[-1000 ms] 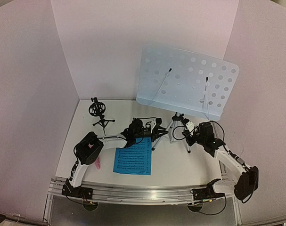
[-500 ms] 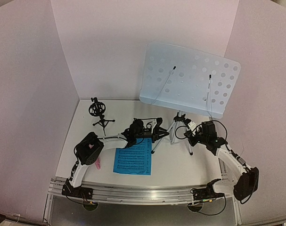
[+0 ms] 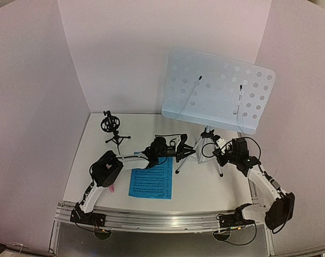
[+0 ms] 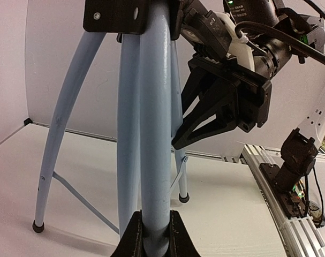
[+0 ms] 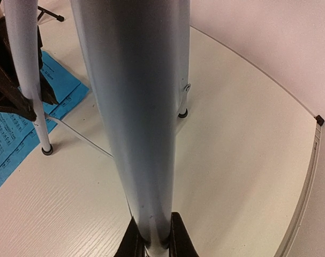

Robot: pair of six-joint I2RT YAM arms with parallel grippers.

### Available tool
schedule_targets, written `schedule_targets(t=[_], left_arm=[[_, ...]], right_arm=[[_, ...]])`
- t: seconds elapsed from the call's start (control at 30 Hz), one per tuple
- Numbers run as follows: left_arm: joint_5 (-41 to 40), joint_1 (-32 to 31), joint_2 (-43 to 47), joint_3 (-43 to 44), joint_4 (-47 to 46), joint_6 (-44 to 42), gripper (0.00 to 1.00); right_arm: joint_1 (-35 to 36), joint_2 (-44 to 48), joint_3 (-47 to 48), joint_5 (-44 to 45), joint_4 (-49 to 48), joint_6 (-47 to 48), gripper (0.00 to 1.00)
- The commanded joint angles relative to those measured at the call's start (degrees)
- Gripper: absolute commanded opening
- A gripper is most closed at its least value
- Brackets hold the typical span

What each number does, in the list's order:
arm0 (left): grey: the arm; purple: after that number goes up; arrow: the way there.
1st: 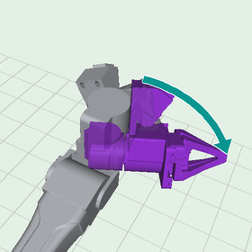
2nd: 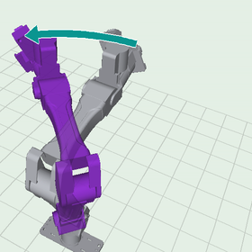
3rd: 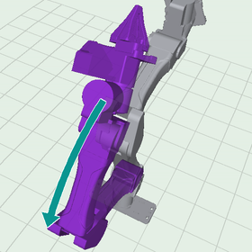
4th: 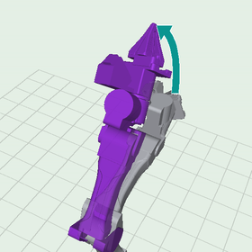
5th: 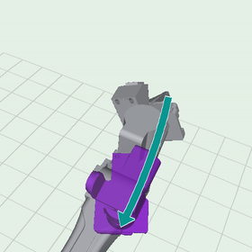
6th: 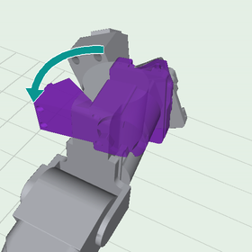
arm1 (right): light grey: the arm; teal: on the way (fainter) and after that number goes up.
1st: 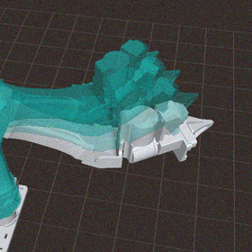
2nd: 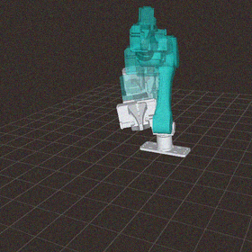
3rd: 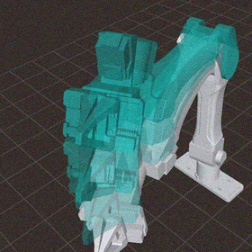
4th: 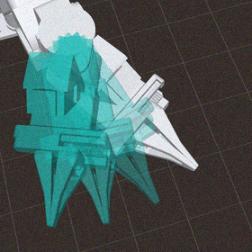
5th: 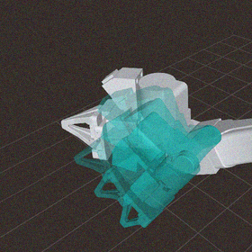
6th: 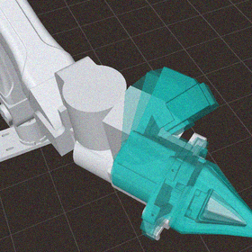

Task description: Set up the instrument practice props

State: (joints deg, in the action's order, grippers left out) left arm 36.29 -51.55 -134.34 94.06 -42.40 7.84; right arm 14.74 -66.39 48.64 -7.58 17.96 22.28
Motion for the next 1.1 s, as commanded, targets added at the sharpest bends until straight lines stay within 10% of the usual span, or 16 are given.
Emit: schedule_targets(t=[0.0, 0.47, 1.07], left_arm=[[-3.4, 3.3, -1.5, -1.5, 0.8, -0.9, 0.0], [-3.6, 3.3, -1.4, -2.0, -1.1, -2.1, 0.0], [-2.2, 3.0, -1.8, -2.2, -0.2, -1.5, 0.0]], right_arm=[[-4.2, 1.5, 1.8, 8.1, 3.2, -4.4, 0.0], [-4.2, 1.8, 4.7, 3.2, 3.5, -10.4, 0.3], [-4.2, 7.1, 2.6, -1.0, 6.2, -14.5, 0.42]])
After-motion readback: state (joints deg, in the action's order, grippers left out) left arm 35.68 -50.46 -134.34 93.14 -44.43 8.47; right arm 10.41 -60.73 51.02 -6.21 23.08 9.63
